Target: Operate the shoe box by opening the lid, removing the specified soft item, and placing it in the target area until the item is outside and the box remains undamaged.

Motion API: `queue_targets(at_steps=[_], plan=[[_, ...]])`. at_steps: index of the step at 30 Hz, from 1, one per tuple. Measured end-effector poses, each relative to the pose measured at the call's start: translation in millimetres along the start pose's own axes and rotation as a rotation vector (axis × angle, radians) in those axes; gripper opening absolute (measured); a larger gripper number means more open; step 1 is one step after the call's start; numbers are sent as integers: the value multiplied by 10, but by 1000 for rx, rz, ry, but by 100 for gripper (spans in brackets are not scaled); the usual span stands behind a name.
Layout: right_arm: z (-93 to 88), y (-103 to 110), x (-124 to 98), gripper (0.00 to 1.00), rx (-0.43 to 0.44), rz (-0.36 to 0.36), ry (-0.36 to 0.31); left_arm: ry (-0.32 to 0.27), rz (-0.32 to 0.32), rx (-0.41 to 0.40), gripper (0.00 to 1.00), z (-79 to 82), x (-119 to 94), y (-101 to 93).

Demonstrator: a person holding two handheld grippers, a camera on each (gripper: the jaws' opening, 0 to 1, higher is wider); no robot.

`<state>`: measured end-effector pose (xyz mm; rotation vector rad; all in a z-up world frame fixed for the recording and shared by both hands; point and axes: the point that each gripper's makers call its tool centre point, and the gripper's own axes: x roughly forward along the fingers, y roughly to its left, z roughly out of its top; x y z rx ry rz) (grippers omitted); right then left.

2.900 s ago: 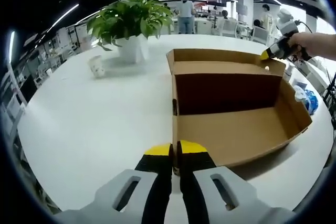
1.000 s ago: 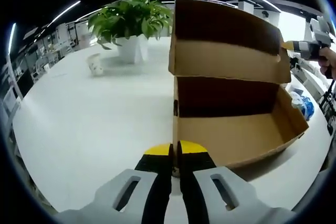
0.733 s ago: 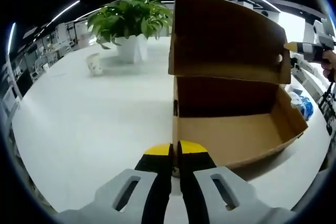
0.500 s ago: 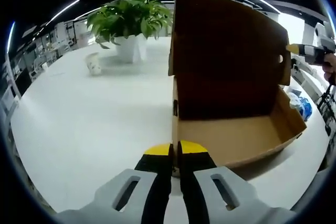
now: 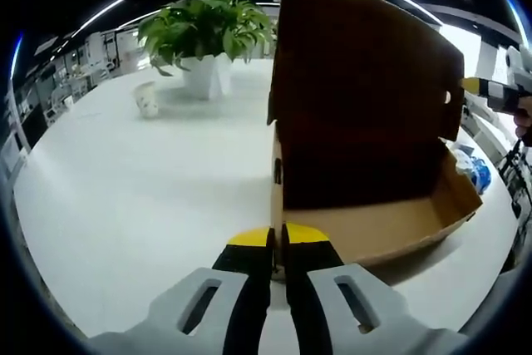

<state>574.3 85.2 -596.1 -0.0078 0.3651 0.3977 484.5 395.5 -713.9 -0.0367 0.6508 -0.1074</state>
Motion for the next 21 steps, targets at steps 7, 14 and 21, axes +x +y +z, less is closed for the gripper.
queue_targets(at_steps=[7,14,21], plan=[[-46,35,-71,0,0,0,-13,0,-7,-14,3,-3,2,-3],[-75,57,-123,0,29,4,-14,5,-19,-1,4,-2,10,-8],[-108,84,-156,0,62,5,-8,21,-38,42,4,11,20,-22]])
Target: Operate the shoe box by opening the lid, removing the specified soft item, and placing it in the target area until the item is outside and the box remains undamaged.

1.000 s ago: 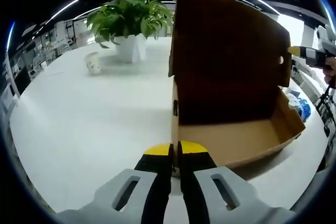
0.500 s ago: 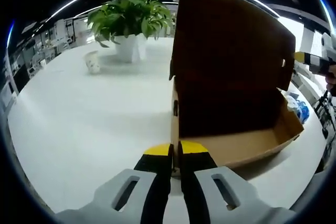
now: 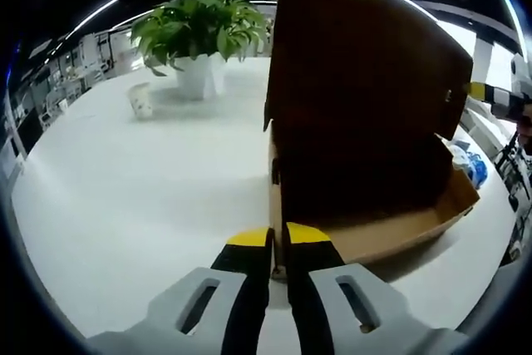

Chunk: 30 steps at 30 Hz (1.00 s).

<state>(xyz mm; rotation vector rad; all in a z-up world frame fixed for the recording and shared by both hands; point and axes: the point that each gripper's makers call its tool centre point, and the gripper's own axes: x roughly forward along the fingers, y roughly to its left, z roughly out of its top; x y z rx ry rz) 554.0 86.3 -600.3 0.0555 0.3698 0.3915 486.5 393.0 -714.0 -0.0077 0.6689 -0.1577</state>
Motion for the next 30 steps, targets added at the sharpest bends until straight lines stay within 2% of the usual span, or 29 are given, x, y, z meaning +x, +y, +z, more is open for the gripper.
queue_targets(at_steps=[7,12,18,25,30], plan=[[-28,15,-25,0,5,2,10,7,-7,29,5,38,-11,5],[-38,21,-34,0,9,2,12,-16,0,34,8,151,-55,59],[-50,25,-40,0,12,4,21,-73,-19,20,9,421,-139,85],[-77,37,-61,0,12,6,27,-131,-44,48,11,737,-233,22],[-108,52,-92,0,18,3,27,-158,-49,62,11,881,-270,17]])
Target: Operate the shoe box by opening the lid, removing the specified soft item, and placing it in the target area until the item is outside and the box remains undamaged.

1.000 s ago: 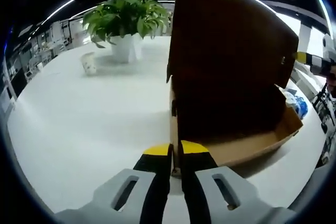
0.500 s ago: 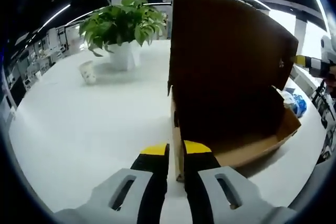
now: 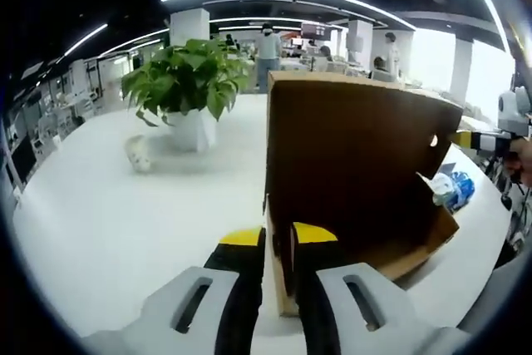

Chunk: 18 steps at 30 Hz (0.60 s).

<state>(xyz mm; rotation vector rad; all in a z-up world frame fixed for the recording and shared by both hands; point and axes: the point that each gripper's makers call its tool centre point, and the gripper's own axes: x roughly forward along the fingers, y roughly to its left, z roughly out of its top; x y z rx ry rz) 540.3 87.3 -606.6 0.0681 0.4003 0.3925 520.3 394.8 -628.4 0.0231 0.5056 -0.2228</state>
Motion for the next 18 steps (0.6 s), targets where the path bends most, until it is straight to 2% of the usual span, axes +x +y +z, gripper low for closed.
queue_targets(at_steps=[10,18], plan=[[-51,31,-41,0,4,0,0,-55,5,27,11,242,-6,29],[-96,62,-82,0,-10,4,5,-83,0,63,9,377,15,10]])
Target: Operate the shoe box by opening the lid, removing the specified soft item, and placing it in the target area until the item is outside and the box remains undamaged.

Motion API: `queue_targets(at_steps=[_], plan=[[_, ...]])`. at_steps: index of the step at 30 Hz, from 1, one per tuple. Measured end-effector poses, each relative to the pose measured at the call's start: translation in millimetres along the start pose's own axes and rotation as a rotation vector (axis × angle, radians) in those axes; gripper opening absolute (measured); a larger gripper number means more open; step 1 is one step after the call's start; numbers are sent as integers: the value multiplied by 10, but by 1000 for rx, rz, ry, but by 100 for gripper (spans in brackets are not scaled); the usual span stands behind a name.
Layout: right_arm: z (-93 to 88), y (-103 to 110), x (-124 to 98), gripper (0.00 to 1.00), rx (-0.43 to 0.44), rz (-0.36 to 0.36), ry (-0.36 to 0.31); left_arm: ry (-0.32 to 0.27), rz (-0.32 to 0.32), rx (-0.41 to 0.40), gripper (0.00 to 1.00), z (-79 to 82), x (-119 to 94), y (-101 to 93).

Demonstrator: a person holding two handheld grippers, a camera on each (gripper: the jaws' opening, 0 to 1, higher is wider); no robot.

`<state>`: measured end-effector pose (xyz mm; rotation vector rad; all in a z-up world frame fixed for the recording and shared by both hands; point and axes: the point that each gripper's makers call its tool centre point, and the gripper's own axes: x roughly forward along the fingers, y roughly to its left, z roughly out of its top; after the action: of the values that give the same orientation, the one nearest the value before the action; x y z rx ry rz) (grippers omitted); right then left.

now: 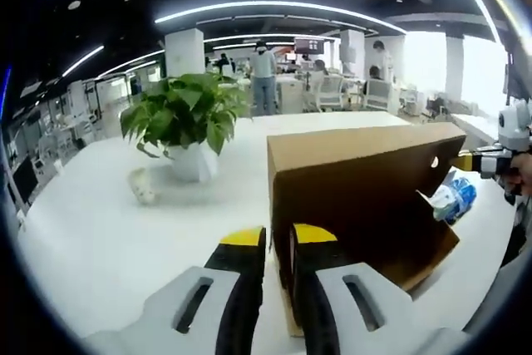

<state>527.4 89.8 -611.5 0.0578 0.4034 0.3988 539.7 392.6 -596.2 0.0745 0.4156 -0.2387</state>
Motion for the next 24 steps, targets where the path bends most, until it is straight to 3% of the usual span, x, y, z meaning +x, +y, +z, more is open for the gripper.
queue_targets(at_steps=[13,16,24], plan=[[-94,35,-57,0,-4,5,8,-17,1,30,6,68,7,9],[-115,46,-70,0,0,7,9,-2,0,49,1,26,-3,16],[-189,68,-106,0,3,12,17,8,-5,42,1,-50,-41,9]])
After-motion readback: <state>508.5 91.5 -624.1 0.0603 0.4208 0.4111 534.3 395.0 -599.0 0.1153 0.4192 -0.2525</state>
